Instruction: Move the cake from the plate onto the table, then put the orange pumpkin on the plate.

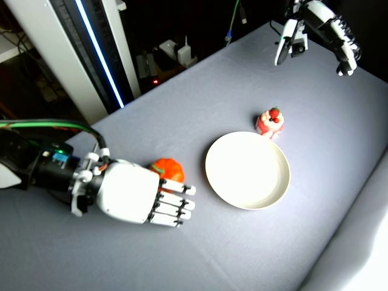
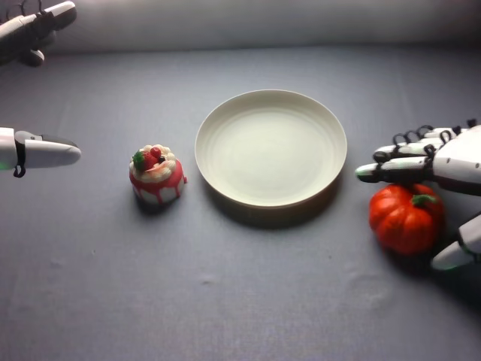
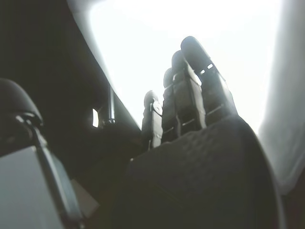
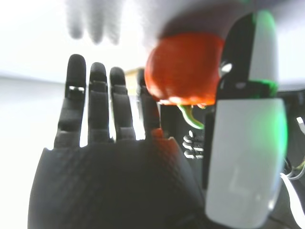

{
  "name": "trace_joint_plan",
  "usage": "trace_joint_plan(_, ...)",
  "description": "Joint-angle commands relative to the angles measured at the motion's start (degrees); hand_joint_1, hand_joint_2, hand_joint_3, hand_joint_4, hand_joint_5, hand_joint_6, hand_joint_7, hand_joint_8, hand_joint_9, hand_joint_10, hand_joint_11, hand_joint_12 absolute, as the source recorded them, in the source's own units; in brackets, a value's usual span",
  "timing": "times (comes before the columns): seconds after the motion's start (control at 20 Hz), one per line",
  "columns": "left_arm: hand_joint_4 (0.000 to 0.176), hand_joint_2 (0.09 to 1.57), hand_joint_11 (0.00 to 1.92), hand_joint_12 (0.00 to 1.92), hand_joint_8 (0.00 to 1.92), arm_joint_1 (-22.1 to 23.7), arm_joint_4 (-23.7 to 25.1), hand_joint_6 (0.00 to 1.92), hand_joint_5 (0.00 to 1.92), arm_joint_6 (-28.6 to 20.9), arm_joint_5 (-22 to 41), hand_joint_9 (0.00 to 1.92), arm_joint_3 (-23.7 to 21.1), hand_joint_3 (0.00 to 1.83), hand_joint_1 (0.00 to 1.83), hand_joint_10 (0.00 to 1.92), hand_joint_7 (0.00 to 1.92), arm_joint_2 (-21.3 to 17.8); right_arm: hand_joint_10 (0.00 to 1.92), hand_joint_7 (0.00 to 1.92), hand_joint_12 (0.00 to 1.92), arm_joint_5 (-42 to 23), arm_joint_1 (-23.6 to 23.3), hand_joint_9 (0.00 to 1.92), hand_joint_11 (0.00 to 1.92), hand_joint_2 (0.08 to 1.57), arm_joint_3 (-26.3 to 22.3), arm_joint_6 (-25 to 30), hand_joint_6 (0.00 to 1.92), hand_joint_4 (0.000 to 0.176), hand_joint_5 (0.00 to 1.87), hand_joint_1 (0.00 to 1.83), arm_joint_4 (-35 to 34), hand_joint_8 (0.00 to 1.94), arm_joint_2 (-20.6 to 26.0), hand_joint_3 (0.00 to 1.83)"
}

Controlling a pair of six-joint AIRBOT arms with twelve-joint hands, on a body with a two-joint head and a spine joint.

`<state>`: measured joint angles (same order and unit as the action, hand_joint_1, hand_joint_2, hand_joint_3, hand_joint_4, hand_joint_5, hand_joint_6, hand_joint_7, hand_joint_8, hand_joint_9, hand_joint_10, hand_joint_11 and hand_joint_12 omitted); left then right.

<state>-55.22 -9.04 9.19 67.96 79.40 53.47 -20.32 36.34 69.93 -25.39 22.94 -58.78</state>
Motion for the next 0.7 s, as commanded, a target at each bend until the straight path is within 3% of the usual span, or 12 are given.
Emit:
trace_joint_plan(0.0, 0.176, 0.8, 0.0, 1.16, 0.0, 0.4, -2.1, 0.0, 0.15, -0.2, 6.6, 0.23, 0.4, 0.0, 0.97, 0.0, 0.09, -0.2, 0.01, 0.0, 1.02, -5.7, -1.0, 0.08, 0.0, 0.82, -0.2, 0.7, 0.0, 0.119, 0.05, 0.81, -0.1, 0.0, 0.8, 0.0)
trace_joint_plan(0.15, 0.176, 0.8, 0.0, 1.16, 0.0, 0.3, -2.1, 0.0, 0.14, -0.2, 6.5, 0.21, 0.5, 0.0, 0.98, 0.0, 0.07, 0.1, 0.0, 0.0, 0.98, -6.5, -1.8, 0.04, 0.0, 0.85, -1.1, 1.1, 0.0, 0.102, 0.07, 0.81, 1.5, 0.0, 1.0, 0.0)
trace_joint_plan(0.25, 0.176, 0.81, 0.0, 1.16, 0.01, 0.3, -2.0, 0.0, 0.14, -0.2, 6.5, 0.22, 0.6, 0.0, 0.98, 0.01, 0.08, 0.3, 0.0, 0.0, 0.73, -6.5, -1.8, 0.0, 0.0, 0.85, -0.9, 2.4, 0.01, 0.108, 0.11, 0.87, 2.6, 0.0, 1.0, 0.0)
trace_joint_plan(0.35, 0.176, 0.81, 0.0, 1.21, 0.0, 0.3, -2.0, 0.01, 0.17, -0.2, 6.5, 0.23, 0.6, 0.0, 0.98, 0.01, 0.08, 0.3, 0.0, 0.02, 0.6, -6.6, -1.8, 0.0, 0.0, 0.84, -0.7, 2.9, 0.01, 0.064, 0.15, 0.91, 3.0, 0.0, 1.0, 0.0)
trace_joint_plan(0.4, 0.176, 0.81, 0.0, 1.25, 0.0, 0.3, -1.9, 0.0, 0.18, -0.2, 6.4, 0.23, 0.6, 0.0, 0.98, 0.01, 0.07, 0.3, 0.0, 0.03, 0.56, -6.6, -1.8, 0.01, 0.0, 0.83, -0.8, 3.0, 0.0, 0.062, 0.15, 0.88, 3.2, 0.0, 1.0, 0.0)
trace_joint_plan(0.5, 0.176, 0.8, 0.0, 1.25, 0.0, 0.3, -1.8, 0.0, 0.19, -0.2, 6.3, 0.22, 0.6, 0.0, 0.98, 0.0, 0.04, 0.5, 0.05, 0.21, 0.86, -6.6, -1.8, 0.19, 0.0, 0.87, -0.8, 3.1, 0.02, 0.065, 0.23, 0.94, 3.5, 0.02, 1.0, 0.01)
trace_joint_plan(0.55, 0.176, 0.8, 0.0, 1.25, 0.01, 0.3, -1.7, 0.01, 0.2, -0.2, 6.3, 0.25, 0.6, 0.0, 0.99, 0.01, 0.06, 0.6, 0.07, 0.28, 0.99, -6.6, -1.8, 0.27, 0.0, 0.88, -0.9, 3.2, 0.03, 0.038, 0.28, 0.94, 3.6, 0.03, 1.0, 0.01)
trace_joint_plan(0.65, 0.176, 0.81, 0.0, 1.28, 0.01, 0.3, -1.7, 0.01, 0.21, -0.2, 6.2, 0.27, 0.6, 0.0, 1.0, 0.01, 0.08, 0.7, 0.09, 0.38, 1.18, -6.6, -1.8, 0.37, 0.0, 0.89, -0.9, 3.2, 0.02, 0.033, 0.38, 0.96, 3.6, 0.02, 0.7, 0.0)
